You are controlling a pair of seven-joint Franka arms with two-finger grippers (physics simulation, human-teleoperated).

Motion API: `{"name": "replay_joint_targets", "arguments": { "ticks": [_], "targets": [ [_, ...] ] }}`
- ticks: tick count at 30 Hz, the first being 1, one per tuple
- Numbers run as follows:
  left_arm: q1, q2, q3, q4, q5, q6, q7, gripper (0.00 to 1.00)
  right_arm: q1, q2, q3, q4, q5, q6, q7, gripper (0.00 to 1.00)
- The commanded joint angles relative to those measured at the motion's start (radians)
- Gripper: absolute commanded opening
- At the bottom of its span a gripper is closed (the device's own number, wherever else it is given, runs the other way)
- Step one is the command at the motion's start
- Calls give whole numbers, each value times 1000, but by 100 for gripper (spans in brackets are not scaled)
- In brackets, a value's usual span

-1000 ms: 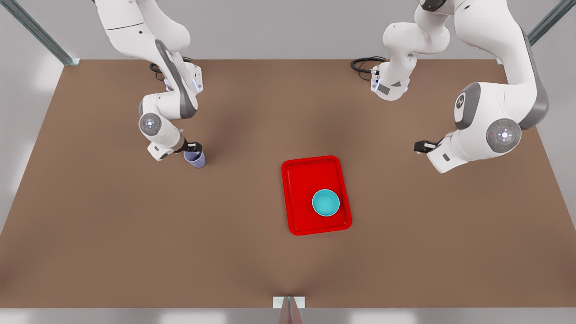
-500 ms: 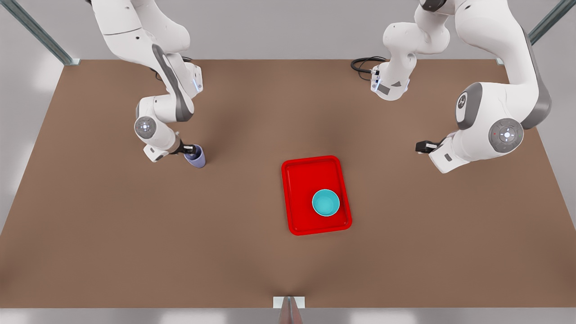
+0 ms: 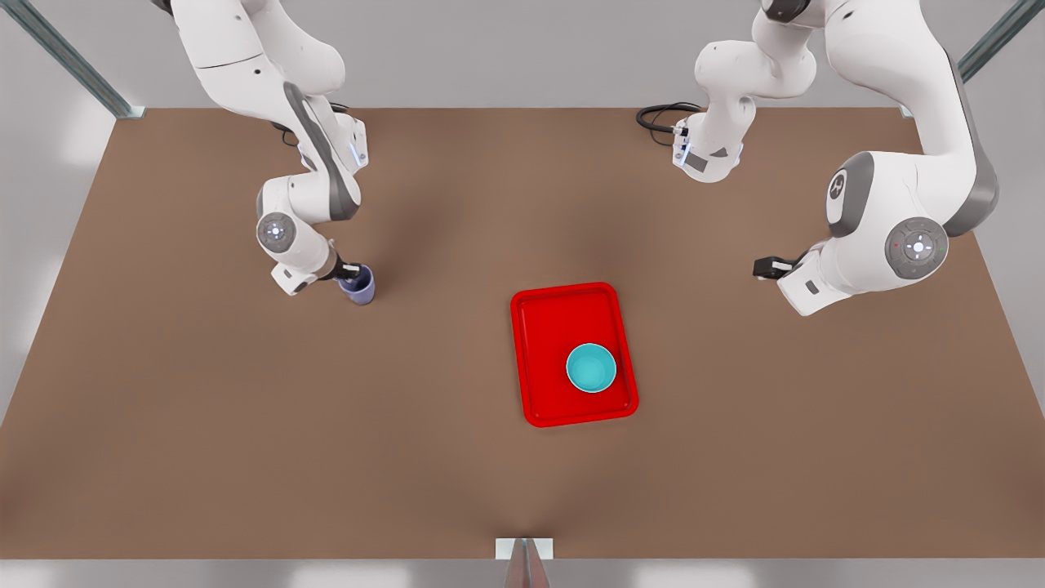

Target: Place the bowl on the tray with the left arm and the cup on the tray with the right arm

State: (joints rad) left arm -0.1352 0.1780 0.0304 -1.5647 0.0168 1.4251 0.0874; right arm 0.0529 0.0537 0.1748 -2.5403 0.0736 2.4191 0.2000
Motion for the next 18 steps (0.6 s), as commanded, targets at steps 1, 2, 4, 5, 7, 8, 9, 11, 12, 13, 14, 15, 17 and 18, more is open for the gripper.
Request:
{"name": "replay_joint_targets", "arguments": {
  "ticks": [1,2,4,5,7,8,9,11,12,13,14,15,17,18],
  "targets": [
    [0,0,0,0,0,0,0,100,2,0,0,0,0,0,1,21],
    [0,1,-1,0,0,0,0,100,2,1,0,0,0,0,1,21],
    [0,1,-1,0,0,2,0,100,2,0,0,0,0,0,1,21],
    [0,1,0,0,0,3,0,100,2,1,-1,0,0,0,1,21],
    [0,3,0,0,0,3,0,100,2,1,0,0,0,0,-1,21],
    [0,1,0,0,0,3,0,100,2,0,0,0,0,0,-1,21],
    [0,1,0,0,0,3,0,100,2,0,0,3,0,0,1,21],
    [0,3,-1,0,0,3,0,100,2,0,0,31,0,-14,1,21],
    [0,3,0,0,0,2,0,100,2,0,2,43,0,-15,2,21],
    [0,0,-1,3,0,-3,0,100,2,0,2,54,0,-18,2,21],
    [0,1,-1,2,0,-2,-2,100,4,0,5,75,0,-38,12,21],
    [0,1,-1,3,-1,-5,-2,100,7,0,6,84,0,-40,16,21],
    [0,1,-1,3,-1,0,-2,100,7,11,28,129,0,-63,53,21],
    [0,3,-1,3,-1,2,-2,100,7,31,60,187,0,-129,102,21]
  ]
}}
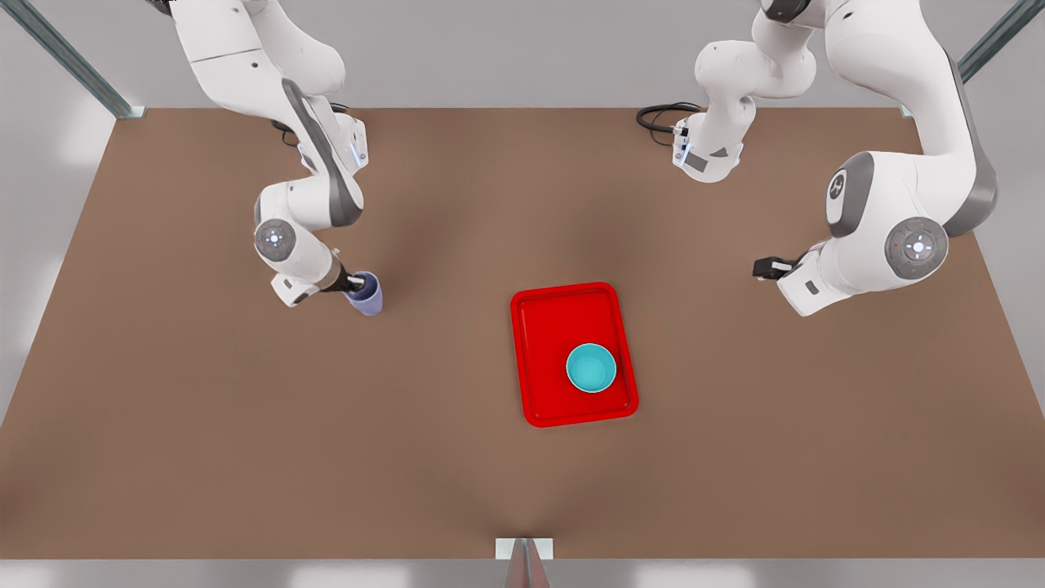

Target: Place the bowl on the tray with the left arm and the cup on the tray with the right arm

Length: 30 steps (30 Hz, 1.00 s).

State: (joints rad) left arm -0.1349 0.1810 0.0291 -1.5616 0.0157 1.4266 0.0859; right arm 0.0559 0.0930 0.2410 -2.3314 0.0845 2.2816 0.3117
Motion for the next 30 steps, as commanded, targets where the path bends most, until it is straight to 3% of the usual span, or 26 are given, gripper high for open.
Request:
{"name": "replay_joint_targets", "arguments": {
  "ticks": [1,7,12,17,30],
  "targets": [
    [0,0,0,0,0,0,0,100,4,10,20,18,-11,-8,27,21],
    [0,5,2,-2,0,-6,-2,100,45,175,44,363,-11,-214,87,21],
    [0,12,2,0,0,-5,0,100,136,257,46,507,-9,-226,213,21],
    [0,18,2,0,0,-3,0,100,165,396,146,711,-12,-225,359,21],
    [0,20,6,0,3,-6,0,100,380,613,146,989,-19,-274,520,21]
  ]
}}
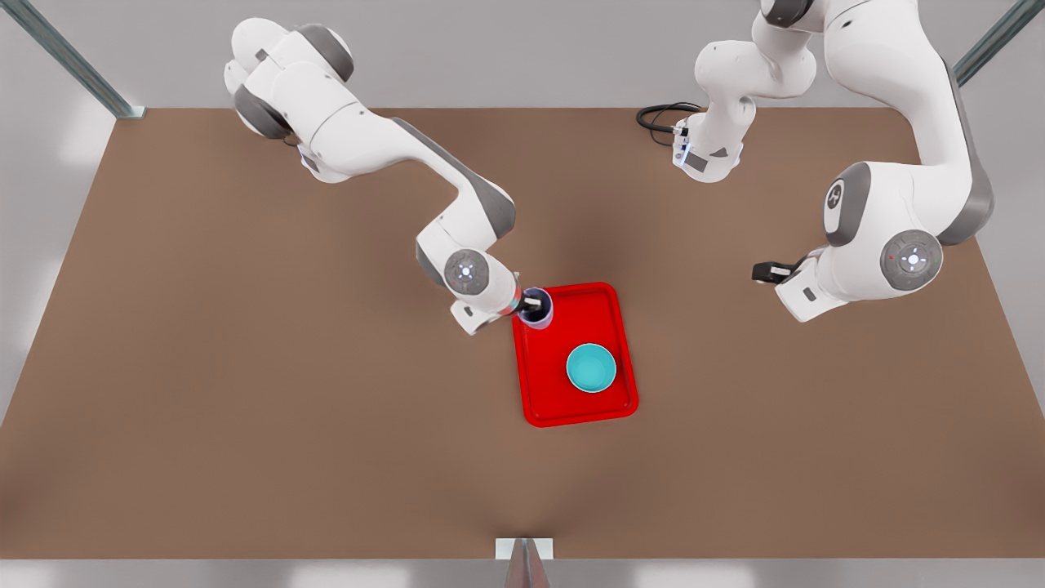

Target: Place the bowl on the tray with the left arm and the cup on the tray with the right arm

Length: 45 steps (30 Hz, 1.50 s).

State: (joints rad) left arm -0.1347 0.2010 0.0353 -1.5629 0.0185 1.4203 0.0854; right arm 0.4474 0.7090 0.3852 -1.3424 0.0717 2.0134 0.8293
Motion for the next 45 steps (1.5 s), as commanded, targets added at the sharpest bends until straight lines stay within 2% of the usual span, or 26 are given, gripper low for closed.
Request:
{"name": "replay_joint_targets", "arguments": {
  "ticks": [1,8,22,23,24,25,40,42,43,45],
  "targets": [
    [0,0,0,0,0,0,1,100,4,4,0,0,-4,-2,2,21],
    [0,1,0,0,-2,3,1,100,53,61,-6,-3,-55,110,2,21],
    [0,15,0,1,-2,9,1,100,83,99,-6,-18,-110,163,-1,21],
    [0,15,0,1,-2,9,1,100,94,101,-6,-20,-112,163,-1,37],
    [0,15,2,1,-3,8,1,100,96,103,-6,-20,-112,163,1,83],
    [0,15,0,1,-3,8,1,100,96,103,-6,-26,-112,166,1,100],
    [1,17,2,1,-2,11,2,100,93,83,-6,-23,-112,189,60,100],
    [0,18,2,1,-2,11,1,100,48,0,-43,-32,-116,166,51,100],
    [0,20,2,1,-2,11,1,100,-38,-71,-43,-70,-128,162,27,100],
    [0,20,2,1,-2,11,1,100,-188,-230,-42,-72,-202,-93,-82,100]
  ]
}}
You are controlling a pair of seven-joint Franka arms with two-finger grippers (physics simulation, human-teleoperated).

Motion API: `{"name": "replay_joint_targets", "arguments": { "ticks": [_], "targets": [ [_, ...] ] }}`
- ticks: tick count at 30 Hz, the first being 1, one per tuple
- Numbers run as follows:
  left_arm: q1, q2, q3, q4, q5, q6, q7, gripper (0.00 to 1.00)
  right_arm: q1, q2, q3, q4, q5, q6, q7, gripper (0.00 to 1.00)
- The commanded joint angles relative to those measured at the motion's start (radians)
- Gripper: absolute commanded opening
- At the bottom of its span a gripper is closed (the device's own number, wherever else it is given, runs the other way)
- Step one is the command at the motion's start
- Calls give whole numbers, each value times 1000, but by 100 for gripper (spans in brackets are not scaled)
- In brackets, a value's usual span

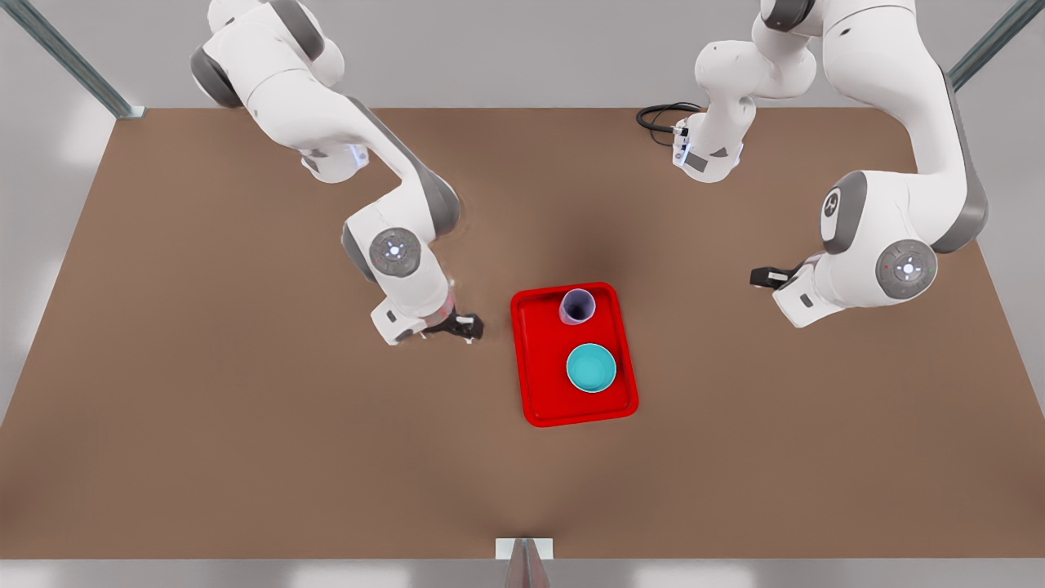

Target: Place the bowl on the tray with the left arm and the cup on the tray with the right arm

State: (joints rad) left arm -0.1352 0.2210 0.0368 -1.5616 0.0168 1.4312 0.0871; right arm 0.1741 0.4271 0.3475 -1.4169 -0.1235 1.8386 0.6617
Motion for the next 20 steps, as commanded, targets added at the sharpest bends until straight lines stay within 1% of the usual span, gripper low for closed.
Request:
{"name": "replay_joint_targets", "arguments": {
  "ticks": [1,2,3,4,5,6,8,10,13,14,15,20],
  "targets": [
    [0,0,0,0,0,0,0,100,-45,-33,5,-2,2,-48,-63,100],
    [0,0,0,0,0,-2,-1,100,-83,-88,-11,-10,4,-109,-169,100],
    [0,0,0,2,0,-2,-1,100,-117,-174,-96,-39,59,-211,-290,100],
    [0,1,-2,15,0,-2,-3,100,-131,-300,-255,-207,131,-173,-511,100],
    [0,20,-5,52,0,-3,-18,100,-165,-401,-272,-387,131,-93,-553,100],
    [0,41,-6,90,-1,-31,-17,100,-174,-418,-277,-418,131,-81,-600,100],
    [0,55,-6,92,-5,-41,-17,100,-199,-410,-280,-392,131,-98,-620,100],
    [0,55,-6,92,-3,-41,-17,100,-202,-360,-275,-332,131,-130,-630,100],
    [0,63,-6,92,-3,-41,-18,100,-208,-335,-274,-327,131,-136,-634,100],
    [0,64,-6,92,-1,-41,-18,100,-208,-282,-274,-258,131,-177,-653,100],
    [0,66,-6,92,-1,-41,-18,100,-217,-191,-271,-137,131,-220,-653,100],
    [0,70,-5,101,2,-44,-20,100,-222,-180,-268,-123,131,-223,-653,100]
  ]
}}
